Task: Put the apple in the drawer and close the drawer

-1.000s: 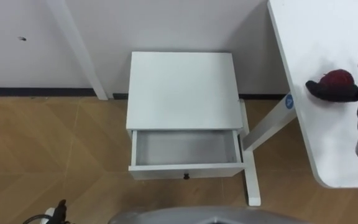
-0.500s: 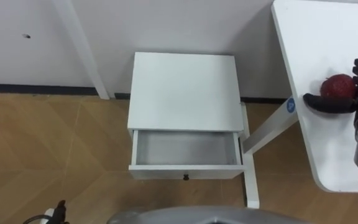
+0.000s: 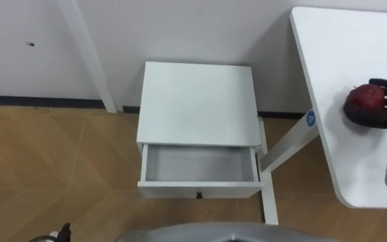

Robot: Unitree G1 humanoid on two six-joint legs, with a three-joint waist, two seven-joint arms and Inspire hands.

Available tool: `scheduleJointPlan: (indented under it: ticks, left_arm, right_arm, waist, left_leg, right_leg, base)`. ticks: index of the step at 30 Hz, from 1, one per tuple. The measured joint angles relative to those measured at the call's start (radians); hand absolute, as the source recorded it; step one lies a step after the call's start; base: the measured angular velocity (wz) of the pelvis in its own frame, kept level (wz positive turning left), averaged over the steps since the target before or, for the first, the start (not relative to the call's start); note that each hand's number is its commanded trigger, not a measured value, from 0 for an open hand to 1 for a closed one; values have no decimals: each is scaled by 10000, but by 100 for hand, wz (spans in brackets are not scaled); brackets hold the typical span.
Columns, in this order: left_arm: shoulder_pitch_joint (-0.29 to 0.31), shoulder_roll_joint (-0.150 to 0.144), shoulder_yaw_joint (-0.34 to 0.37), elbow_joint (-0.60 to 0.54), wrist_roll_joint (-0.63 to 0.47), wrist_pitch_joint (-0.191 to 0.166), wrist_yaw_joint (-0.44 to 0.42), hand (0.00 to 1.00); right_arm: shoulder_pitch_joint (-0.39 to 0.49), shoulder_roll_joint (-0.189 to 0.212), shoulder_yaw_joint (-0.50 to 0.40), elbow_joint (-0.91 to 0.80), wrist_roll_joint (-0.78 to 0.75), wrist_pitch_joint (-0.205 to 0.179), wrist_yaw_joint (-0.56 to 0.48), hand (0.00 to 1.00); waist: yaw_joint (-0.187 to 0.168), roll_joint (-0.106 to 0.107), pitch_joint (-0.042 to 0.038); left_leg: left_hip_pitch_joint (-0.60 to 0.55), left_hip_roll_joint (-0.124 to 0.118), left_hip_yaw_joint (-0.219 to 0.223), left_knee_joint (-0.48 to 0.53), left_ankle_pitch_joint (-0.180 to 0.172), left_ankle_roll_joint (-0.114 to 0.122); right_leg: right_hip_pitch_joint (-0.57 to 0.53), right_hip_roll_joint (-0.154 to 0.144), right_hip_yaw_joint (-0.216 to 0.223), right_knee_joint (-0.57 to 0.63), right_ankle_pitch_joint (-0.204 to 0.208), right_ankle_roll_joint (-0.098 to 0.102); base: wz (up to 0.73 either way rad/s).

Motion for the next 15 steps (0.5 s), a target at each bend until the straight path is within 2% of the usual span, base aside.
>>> scheduleJointPlan:
  ticks: [11, 14, 15]
  left_arm:
    - [-213, 0, 1, 93, 4, -95, -42, 0]
    - [-372, 6, -124, 271, 23, -103, -88, 0]
    - [-412, -3, -203, 261, 99, -101, -121, 0]
  right_arm:
    - [9, 22, 41, -425, -342, 13, 191, 100]
    - [15, 149, 315, -960, -516, 51, 298, 100]
    - [21, 325, 464, -1318, -617, 107, 360, 100]
  waist:
    - [26, 67, 46]
    - [37, 103, 78]
    - [35, 111, 70]
  left_leg:
    - [-82, -2, -2, -32, -1, 2]
    - [-54, -3, 13, 4, 1, 4]
    - [-59, 7, 39, 3, 3, 1]
  right_leg:
    - [-57, 4, 8, 23, 5, -8]
    - [-78, 3, 40, 18, 5, -8]
    - [-110, 1, 58, 22, 5, -8]
  base:
    - [0]
    - [-4]
    - [-8]
